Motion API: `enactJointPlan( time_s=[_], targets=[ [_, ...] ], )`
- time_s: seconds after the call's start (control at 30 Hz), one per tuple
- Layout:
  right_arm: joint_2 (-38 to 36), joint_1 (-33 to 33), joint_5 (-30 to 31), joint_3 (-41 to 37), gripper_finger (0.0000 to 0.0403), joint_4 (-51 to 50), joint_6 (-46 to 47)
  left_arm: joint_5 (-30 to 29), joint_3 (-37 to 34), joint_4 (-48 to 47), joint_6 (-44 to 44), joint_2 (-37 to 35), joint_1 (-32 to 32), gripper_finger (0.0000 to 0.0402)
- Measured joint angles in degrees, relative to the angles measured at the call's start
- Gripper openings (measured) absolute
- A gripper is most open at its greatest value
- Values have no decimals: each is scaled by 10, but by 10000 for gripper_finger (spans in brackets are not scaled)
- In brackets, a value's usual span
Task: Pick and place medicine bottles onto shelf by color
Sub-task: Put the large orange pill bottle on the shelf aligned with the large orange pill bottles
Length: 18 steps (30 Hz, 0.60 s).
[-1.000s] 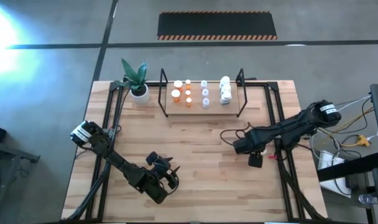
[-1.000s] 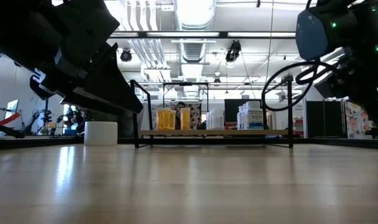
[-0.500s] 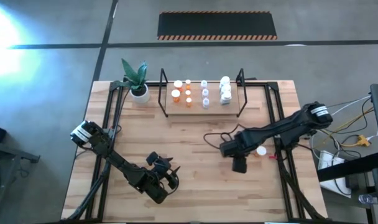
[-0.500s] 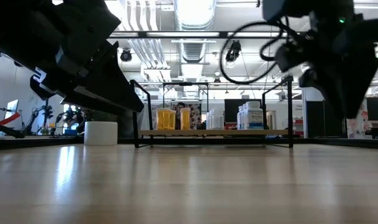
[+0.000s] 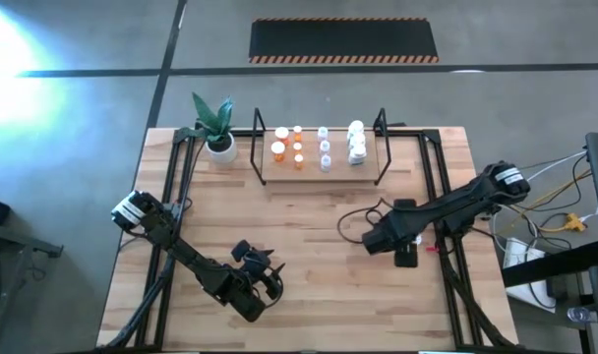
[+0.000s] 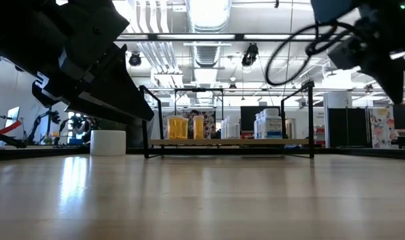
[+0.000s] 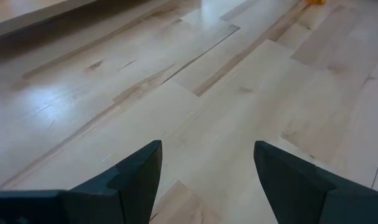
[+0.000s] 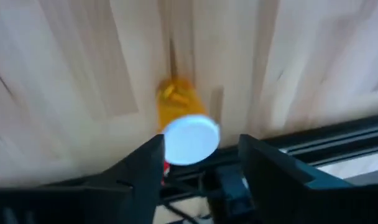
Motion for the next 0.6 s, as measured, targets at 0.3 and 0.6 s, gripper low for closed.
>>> enactJointPlan(
  time_s=[0.3, 0.6],
  targets=[
    [-29, -4, -45, -111, 299, 20, 27, 0, 0, 3, 9, 0, 0, 238],
    [-28, -4, -32, -152, 331, 90, -6, 0, 1, 8, 17, 0, 0, 238]
  ],
)
